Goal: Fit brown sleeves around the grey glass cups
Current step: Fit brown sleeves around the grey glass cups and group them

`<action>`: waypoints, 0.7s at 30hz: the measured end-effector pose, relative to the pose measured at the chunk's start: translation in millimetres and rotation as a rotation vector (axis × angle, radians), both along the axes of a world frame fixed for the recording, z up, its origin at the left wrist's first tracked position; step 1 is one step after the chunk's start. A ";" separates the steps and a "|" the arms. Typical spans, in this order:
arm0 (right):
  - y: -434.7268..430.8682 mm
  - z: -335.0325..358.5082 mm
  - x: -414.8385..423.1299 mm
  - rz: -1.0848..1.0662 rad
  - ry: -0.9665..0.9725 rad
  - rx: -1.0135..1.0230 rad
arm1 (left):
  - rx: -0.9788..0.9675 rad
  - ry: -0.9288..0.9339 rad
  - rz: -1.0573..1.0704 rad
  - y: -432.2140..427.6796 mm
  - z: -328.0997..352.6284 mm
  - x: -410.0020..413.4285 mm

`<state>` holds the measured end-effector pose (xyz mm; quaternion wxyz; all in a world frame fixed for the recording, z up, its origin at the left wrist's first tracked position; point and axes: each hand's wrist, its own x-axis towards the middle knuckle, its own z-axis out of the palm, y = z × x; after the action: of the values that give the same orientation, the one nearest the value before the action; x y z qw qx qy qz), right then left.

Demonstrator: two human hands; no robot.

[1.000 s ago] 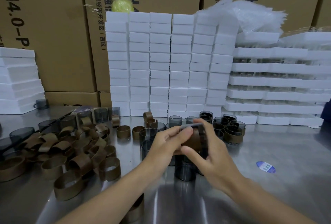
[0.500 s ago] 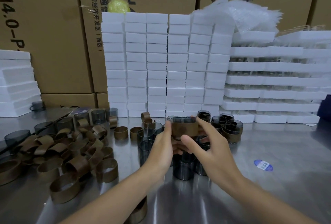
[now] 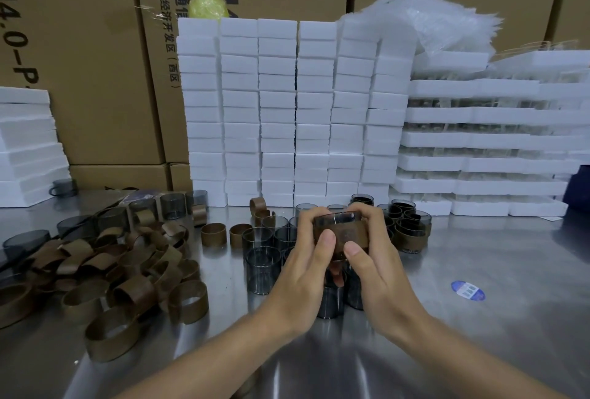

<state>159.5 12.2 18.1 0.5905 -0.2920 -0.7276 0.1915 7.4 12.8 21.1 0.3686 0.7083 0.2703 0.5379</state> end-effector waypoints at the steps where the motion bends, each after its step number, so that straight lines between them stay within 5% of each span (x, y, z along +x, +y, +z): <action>1: -1.1 0.4 -1.2 0.022 0.004 -0.002 | 0.018 0.011 0.003 -1.7 0.7 0.0; 17: -19.3 12.8 -14.2 -0.026 0.043 0.154 | 0.155 -0.028 0.022 -9.9 -0.7 2.2; 21: -19.1 25.8 4.2 -0.139 -0.155 0.134 | 0.200 0.047 0.097 -10.1 -2.9 4.0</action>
<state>163.6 -6.9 43.8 0.5627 -0.3154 -0.7601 0.0780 11.4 2.7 18.1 0.2633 0.7400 0.2578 0.5628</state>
